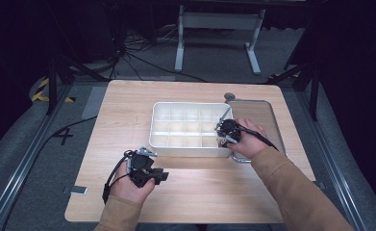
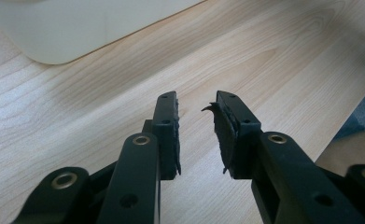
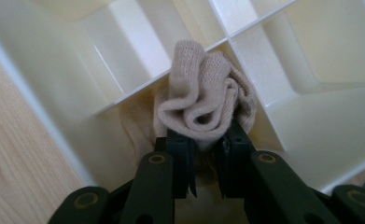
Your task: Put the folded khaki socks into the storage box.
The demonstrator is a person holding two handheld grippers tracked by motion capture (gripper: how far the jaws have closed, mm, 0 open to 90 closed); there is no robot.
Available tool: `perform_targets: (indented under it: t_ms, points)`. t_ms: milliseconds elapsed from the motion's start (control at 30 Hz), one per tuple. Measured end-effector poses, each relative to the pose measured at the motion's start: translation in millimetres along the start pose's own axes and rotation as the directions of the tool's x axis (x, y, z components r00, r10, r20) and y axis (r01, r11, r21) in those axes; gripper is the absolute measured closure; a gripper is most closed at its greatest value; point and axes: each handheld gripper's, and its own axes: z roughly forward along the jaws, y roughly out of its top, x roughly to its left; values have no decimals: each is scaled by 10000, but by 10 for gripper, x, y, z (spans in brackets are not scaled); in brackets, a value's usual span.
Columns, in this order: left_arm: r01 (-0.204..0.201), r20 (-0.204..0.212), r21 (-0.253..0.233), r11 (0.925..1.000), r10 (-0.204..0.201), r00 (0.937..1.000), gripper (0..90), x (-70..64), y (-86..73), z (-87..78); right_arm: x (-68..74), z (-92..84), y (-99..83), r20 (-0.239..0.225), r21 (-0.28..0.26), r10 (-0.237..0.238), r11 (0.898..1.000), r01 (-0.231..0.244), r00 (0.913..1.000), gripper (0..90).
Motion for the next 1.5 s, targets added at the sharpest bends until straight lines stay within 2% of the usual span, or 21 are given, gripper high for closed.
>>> perform_targets:
  t_ms: [300,500,567,667,767,900,967,1000,1100,1133,1167,1300,1500]
  points:
    - [-34,23,35,10000,34,10000,704,-6,1,5,-28,46,23,-162,120,437,9990,-435,9989,775]
    - [-45,22,30,10000,45,10000,699,-2,8,-3,-25,44,23,-134,80,489,9988,-488,9987,767]
    - [-42,37,1,10000,42,10000,698,0,10,-8,-21,28,20,-96,55,377,9993,-377,9992,757]
    - [-42,32,-45,10000,42,10000,696,5,12,-16,1,-19,18,-1,26,241,9997,-241,9997,717]
    - [-64,16,-76,10000,64,10000,694,2,14,-15,25,-87,15,206,-2,304,9995,-304,9993,675]
    - [-102,71,-11,9999,102,9999,694,-3,19,-9,24,-179,-4,18,-151,417,9990,-417,9991,637]
    - [-105,48,-30,9999,106,9999,694,-6,21,1,24,-310,0,95,-518,400,9979,-394,9992,635]
    - [-87,53,3,10000,87,9999,694,-9,24,8,21,-339,7,61,-781,405,9961,-399,9992,639]
    - [-109,84,63,9999,108,9999,693,-15,27,19,31,-360,43,211,-1022,533,9935,-509,9984,695]
    - [-109,84,63,9999,108,9999,693,-15,27,19,31,-360,43,211,-1022,533,9935,-509,9984,695]
    - [-131,75,76,9999,131,9999,693,-16,28,20,41,-318,65,474,-988,477,9942,-428,9977,747]
    - [-105,75,42,9999,104,9999,693,-8,24,15,46,-221,76,495,-871,520,9951,-476,9974,809]
    - [-163,93,76,9998,162,9998,693,-9,24,18,2,-110,73,443,-601,892,9944,-865,9950,829]
